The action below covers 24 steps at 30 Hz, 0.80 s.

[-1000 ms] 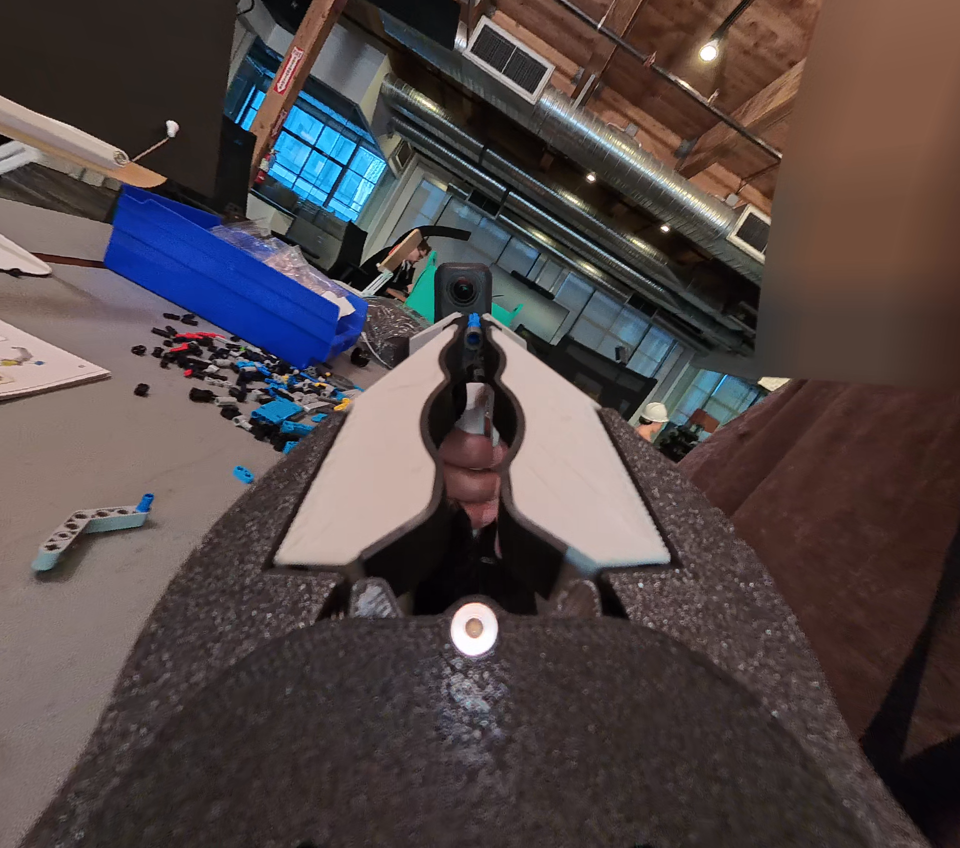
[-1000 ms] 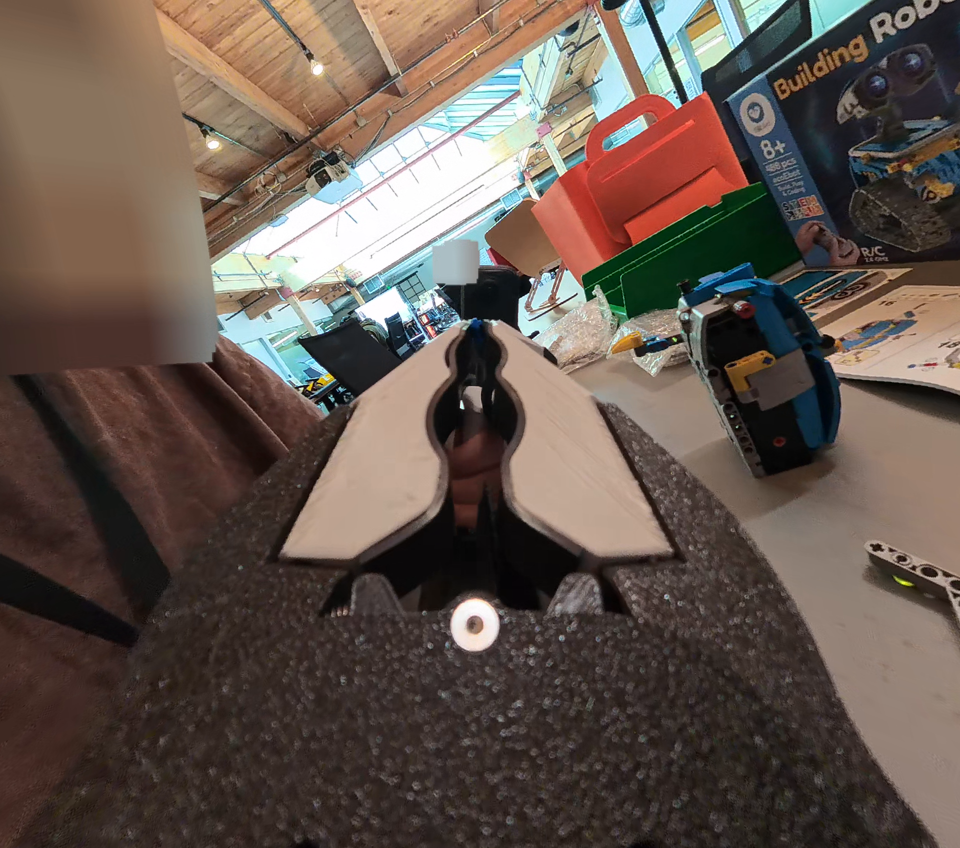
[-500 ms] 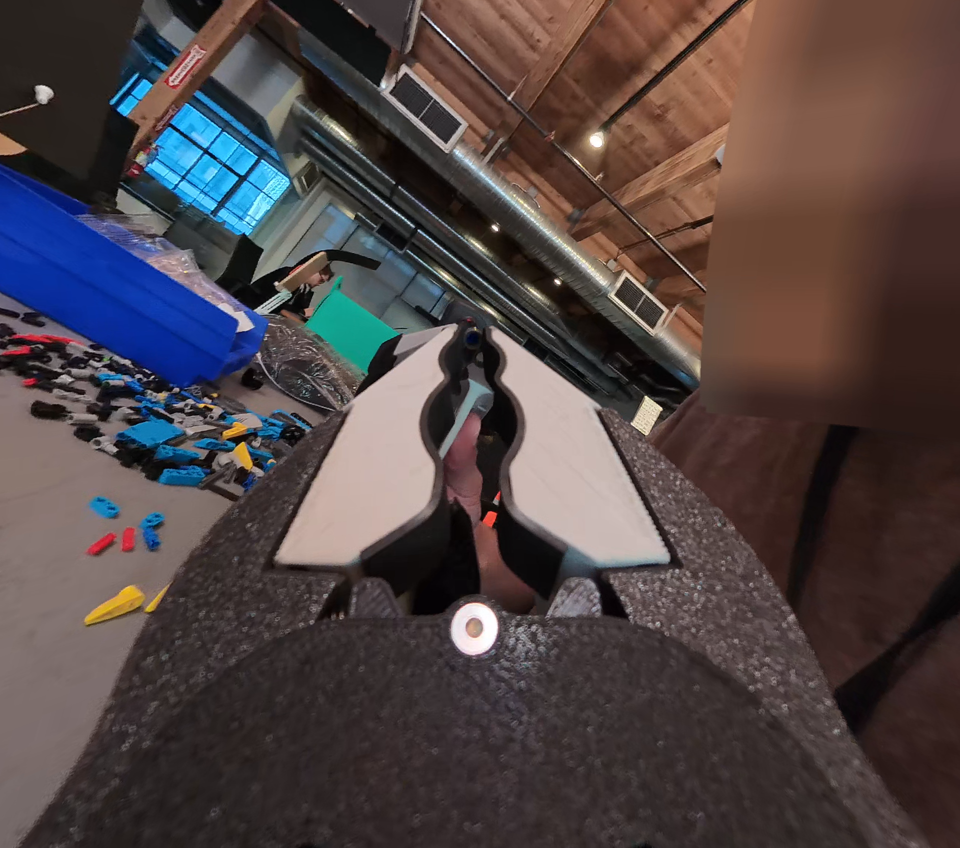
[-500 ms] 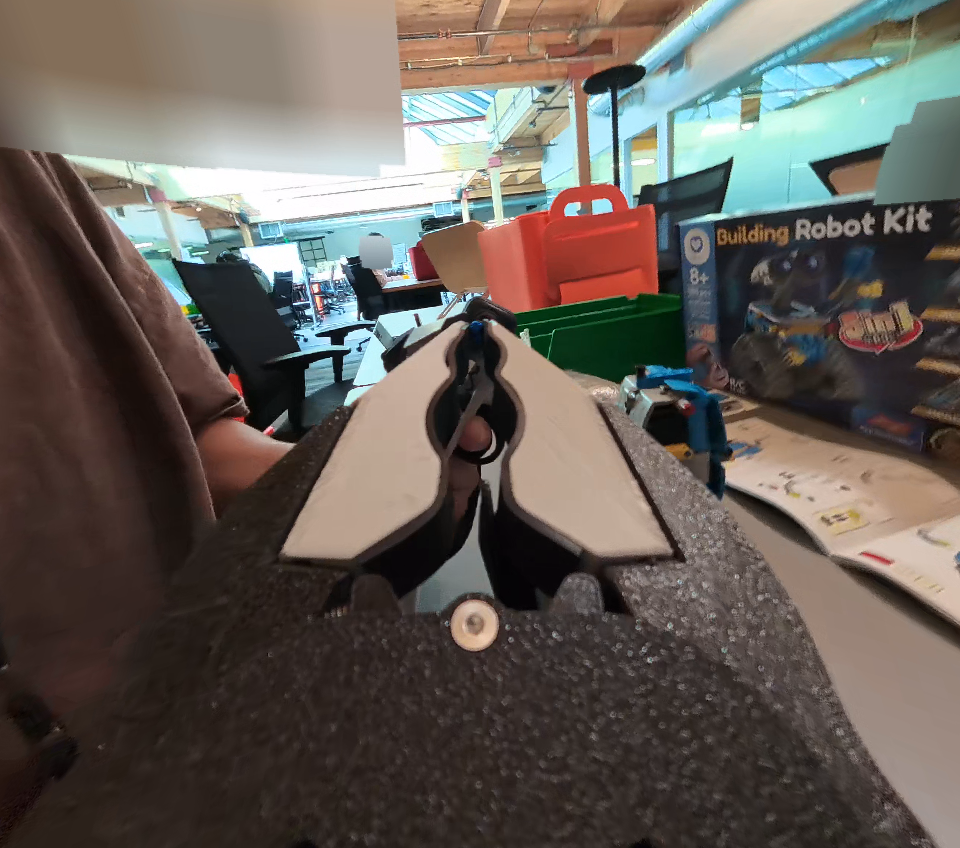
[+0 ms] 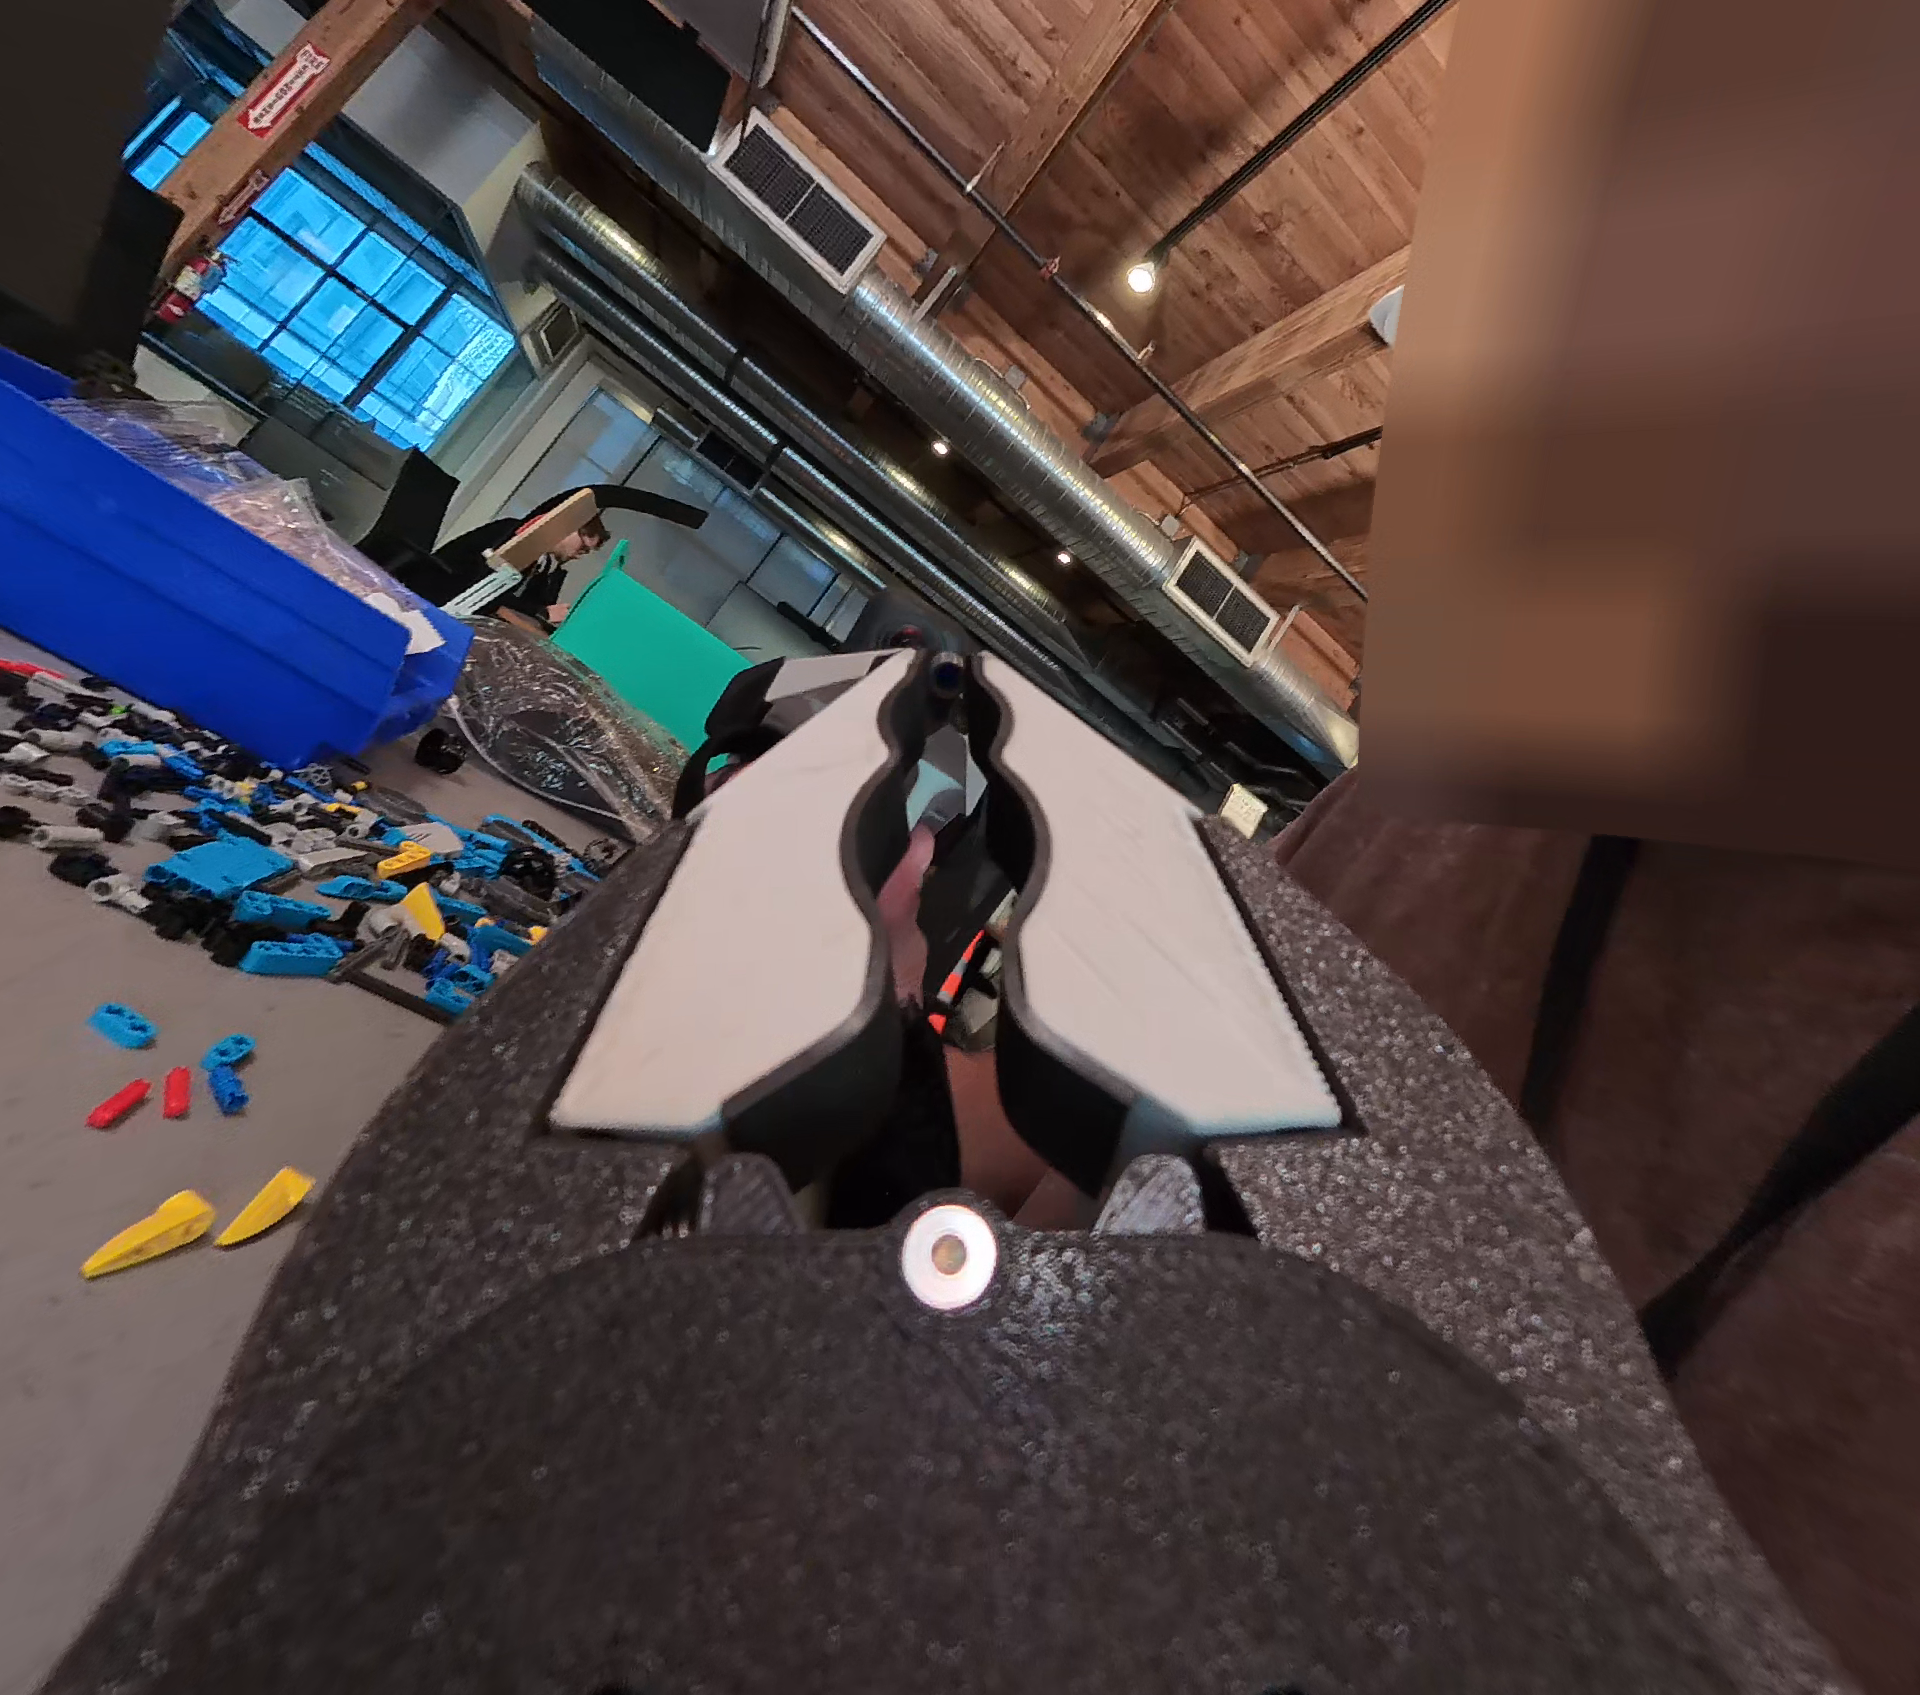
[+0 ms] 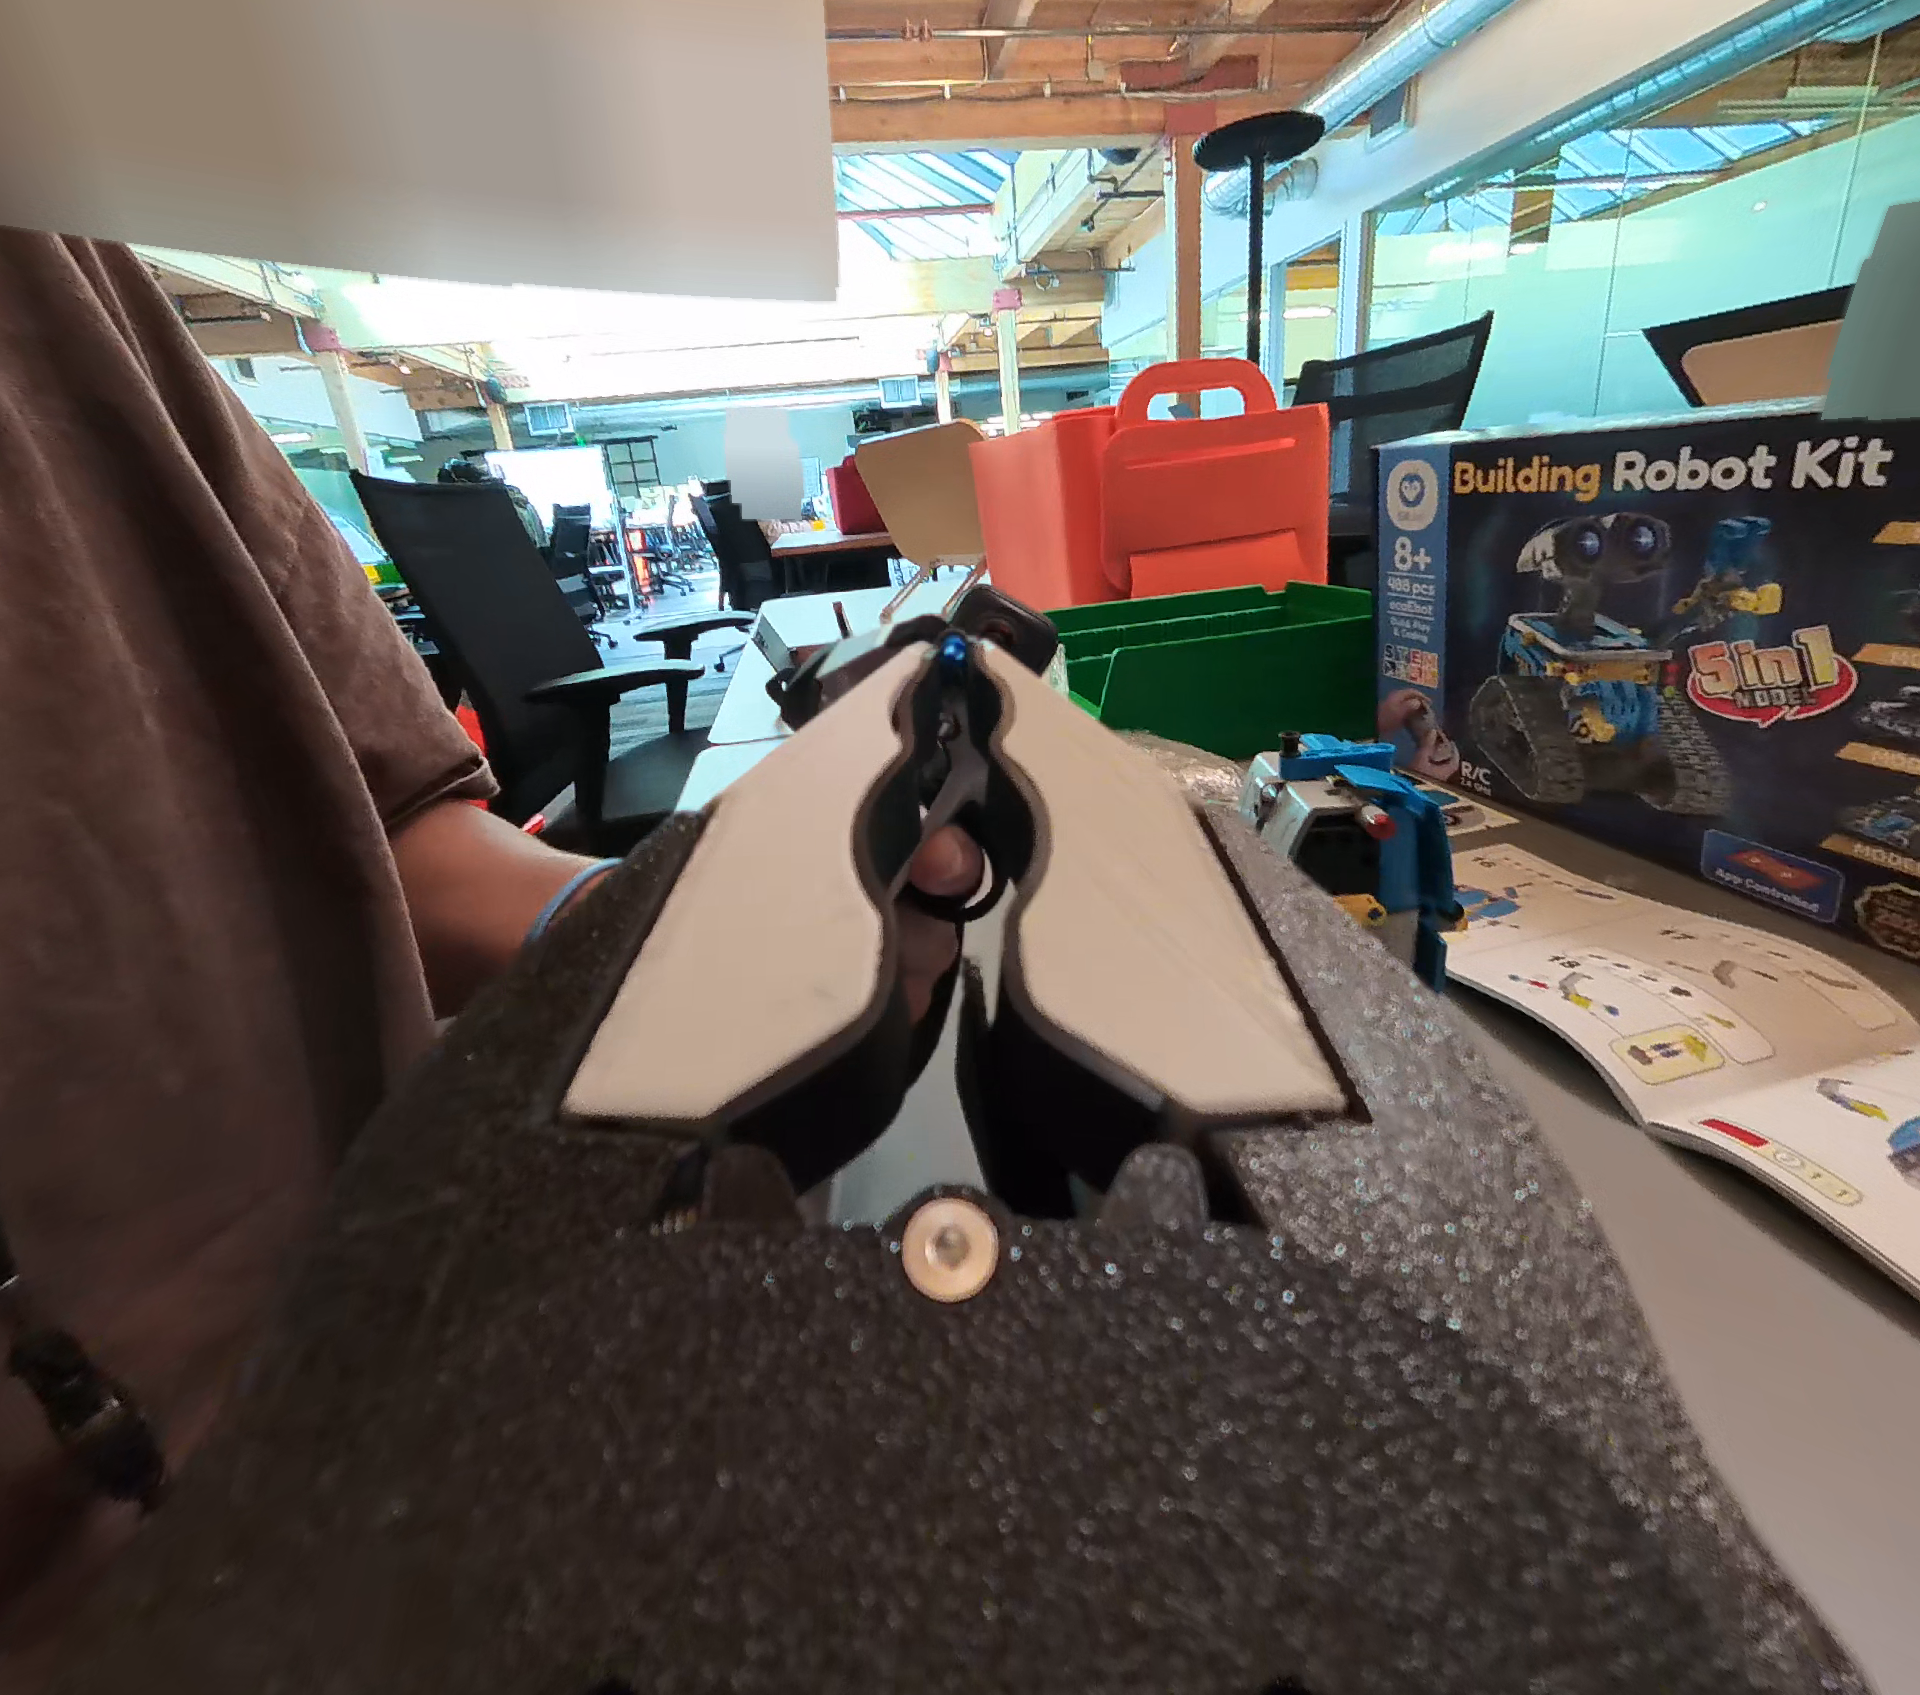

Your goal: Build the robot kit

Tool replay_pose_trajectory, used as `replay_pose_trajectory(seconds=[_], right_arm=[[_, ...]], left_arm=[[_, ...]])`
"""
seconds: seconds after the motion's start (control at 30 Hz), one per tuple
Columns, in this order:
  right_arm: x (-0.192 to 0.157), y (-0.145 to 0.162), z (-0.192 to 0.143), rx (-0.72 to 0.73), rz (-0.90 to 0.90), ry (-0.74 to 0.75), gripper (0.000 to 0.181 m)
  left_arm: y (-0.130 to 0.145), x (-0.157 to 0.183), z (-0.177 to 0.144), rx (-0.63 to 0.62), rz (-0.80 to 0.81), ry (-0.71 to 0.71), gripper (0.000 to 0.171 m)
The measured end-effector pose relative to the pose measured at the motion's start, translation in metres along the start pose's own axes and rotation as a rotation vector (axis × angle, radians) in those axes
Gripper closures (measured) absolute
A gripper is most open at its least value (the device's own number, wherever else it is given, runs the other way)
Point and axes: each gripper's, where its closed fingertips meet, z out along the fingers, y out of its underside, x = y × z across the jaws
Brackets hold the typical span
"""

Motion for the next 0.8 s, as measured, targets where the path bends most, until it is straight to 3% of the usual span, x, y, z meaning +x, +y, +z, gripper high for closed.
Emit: replay_pose_trajectory(seconds=[0.4, 0.53, 0.8], right_arm=[[0.0, 0.025, -0.021, -0.313, -0.053, -0.044, 0.178], [0.002, 0.03, -0.027, -0.337, -0.057, -0.051, 0.177], [0.012, 0.02, -0.03, -0.259, -0.009, -0.027, 0.173]], left_arm=[[0.031, -0.018, 0.0, -0.27, 0.165, -0.134, 0.166], [0.036, -0.023, 0.0, -0.306, 0.183, -0.158, 0.166], [0.027, -0.023, -0.002, -0.258, 0.171, -0.154, 0.165]])
